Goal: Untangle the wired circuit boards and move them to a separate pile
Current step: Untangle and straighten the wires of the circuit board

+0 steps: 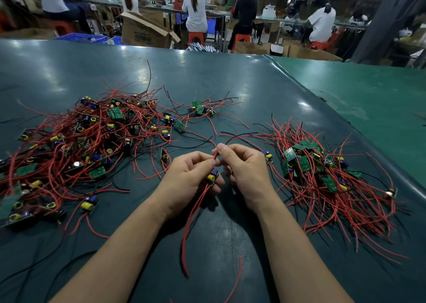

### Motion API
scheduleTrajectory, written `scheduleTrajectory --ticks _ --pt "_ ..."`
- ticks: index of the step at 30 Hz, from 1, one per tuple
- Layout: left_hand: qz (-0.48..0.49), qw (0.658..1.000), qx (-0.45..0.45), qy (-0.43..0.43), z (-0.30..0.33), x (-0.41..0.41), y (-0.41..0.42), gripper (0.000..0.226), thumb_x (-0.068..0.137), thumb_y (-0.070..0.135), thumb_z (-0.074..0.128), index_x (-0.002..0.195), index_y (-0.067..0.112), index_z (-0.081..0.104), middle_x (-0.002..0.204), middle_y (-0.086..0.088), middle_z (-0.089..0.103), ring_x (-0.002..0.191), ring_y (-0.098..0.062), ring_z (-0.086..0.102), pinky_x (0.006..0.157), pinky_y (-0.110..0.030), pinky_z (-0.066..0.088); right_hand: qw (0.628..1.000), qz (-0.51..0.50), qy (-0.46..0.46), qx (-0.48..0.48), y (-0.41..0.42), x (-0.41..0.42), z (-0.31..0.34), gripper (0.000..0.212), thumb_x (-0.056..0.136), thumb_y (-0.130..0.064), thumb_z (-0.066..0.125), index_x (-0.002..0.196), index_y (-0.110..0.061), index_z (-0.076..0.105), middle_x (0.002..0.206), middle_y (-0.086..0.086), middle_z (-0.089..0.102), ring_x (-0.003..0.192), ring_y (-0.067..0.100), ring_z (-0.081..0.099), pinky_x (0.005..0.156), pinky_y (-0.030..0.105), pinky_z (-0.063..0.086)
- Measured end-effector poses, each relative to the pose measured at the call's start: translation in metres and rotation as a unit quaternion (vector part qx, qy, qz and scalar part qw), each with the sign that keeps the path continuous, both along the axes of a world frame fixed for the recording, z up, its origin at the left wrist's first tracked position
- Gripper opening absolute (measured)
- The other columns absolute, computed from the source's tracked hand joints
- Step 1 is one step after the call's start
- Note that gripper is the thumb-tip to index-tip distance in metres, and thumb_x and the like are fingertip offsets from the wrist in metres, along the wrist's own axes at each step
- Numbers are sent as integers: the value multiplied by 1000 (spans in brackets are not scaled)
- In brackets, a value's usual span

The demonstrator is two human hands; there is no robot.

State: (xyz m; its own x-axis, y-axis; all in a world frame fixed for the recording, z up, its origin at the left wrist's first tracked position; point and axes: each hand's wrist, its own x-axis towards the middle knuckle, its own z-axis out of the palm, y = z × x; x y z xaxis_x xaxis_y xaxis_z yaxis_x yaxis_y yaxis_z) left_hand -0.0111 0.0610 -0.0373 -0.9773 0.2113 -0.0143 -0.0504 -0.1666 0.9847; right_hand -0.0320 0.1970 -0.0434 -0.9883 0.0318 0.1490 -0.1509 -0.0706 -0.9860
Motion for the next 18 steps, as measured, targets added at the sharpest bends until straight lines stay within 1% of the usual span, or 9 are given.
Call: scheduleTrajectory --ticks 3,5,7,9,12,13,14,16,18 --pt "2 1000 15 -1 0 0 1 11 98 9 52 97 1 58 66 -15 68 48 -18 62 49 -24 52 1000 11 -9 -26 0 1 1 20 95 -18 62 80 -12 73 60 -2 60 43 5 45 40 15 35" --pt "5 1000 17 -4 0 -1 1 13 97 13 54 98 1 57 71 -16 70 49 -18 62 48 -28 53 997 15 -21 -71 0 1 0 20 95 -21 62 79 -14 72 56 -2 53 41 10 44 38 18 36" --pt "3 1000 16 -7 -1 -1 1 14 97 14 54 99 1 54 73 -17 71 49 -18 62 49 -30 53 997 2 -27 -77 -1 1 0 21 93 -24 66 75 -15 72 52 -2 47 41 13 42 39 20 38" --pt "7 1000 7 -4 -2 -2 1 13 97 16 54 98 3 52 74 -16 71 49 -18 62 51 -31 52 998 -31 -27 -57 -2 -1 -2 22 90 -24 70 70 -15 70 50 -3 46 43 12 41 45 24 42" --pt "21 1000 -4 2 -2 -2 2 12 98 17 52 94 6 50 73 -15 72 49 -20 61 53 -33 50 998 -56 -18 -22 -3 -3 -4 23 90 -24 69 68 -17 68 49 -9 49 49 11 41 58 37 45" --pt "26 1000 2 3 -2 -3 2 12 98 16 51 94 5 49 72 -15 71 48 -19 61 50 -32 51 998 -60 -13 -11 -4 -4 -5 24 91 -24 68 69 -18 68 49 -10 50 50 12 42 58 36 46" --pt "30 999 11 1 -2 -3 2 12 99 15 50 94 4 49 70 -15 71 48 -19 60 47 -30 51 998 -66 -5 2 -4 -4 -5 24 92 -25 67 69 -18 68 50 -11 51 51 11 43 54 31 46" --pt "38 999 33 -9 0 -3 2 11 99 13 50 95 4 49 68 -15 70 46 -16 60 43 -26 51 997 -73 5 25 -4 -3 -5 23 92 -25 67 70 -19 68 55 -10 54 52 10 46 46 22 40" --pt "38 998 40 -20 0 -4 2 10 99 13 50 97 3 52 66 -13 69 45 -14 58 43 -24 49 999 -42 -3 14 -4 -2 -5 19 89 -24 70 72 -15 70 60 -5 57 54 13 49 47 24 40"
